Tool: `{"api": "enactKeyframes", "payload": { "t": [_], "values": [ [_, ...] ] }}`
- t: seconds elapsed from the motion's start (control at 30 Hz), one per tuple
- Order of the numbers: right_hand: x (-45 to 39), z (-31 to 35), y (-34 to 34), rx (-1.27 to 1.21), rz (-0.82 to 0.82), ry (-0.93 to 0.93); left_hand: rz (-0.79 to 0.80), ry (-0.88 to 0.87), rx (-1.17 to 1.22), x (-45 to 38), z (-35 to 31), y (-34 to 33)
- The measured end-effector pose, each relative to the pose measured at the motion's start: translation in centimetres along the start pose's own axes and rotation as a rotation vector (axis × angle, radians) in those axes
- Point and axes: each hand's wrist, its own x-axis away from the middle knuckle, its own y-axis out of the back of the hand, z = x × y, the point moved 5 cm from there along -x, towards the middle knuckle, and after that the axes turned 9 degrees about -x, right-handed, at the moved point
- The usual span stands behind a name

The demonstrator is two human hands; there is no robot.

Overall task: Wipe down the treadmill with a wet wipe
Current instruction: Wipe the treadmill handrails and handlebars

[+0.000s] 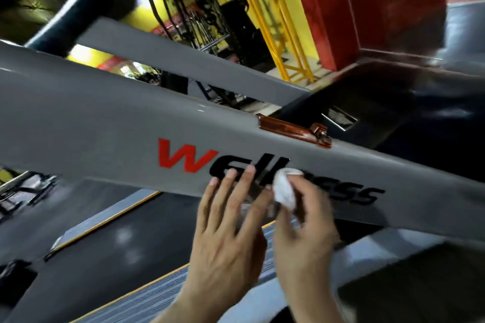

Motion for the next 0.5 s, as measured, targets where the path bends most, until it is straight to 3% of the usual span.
{"api": "enactKeyframes", "payload": {
  "t": [0.17, 0.27, 0.37, 0.5],
  "values": [
    [1.5, 5.1, -6.8, -0.084, 0.316, 0.109, -0.135, 0.219, 0.103, 1.2, 4.9, 2.9],
    [1.1, 5.9, -7.5, -0.011, 0.448, 0.184, -0.18, 0.218, 0.053, 1.4, 5.8, 3.6],
    [0.3, 4.4, -4.3, 0.085, 0.306, 0.267, -0.176, 0.25, -0.001, 1.0, 4.6, 3.1],
    [-1.3, -0.2, 2.1, 0.129, 0.058, 0.11, -0.136, 0.126, 0.009, -0.8, 0.2, 1.2]
  ]
}}
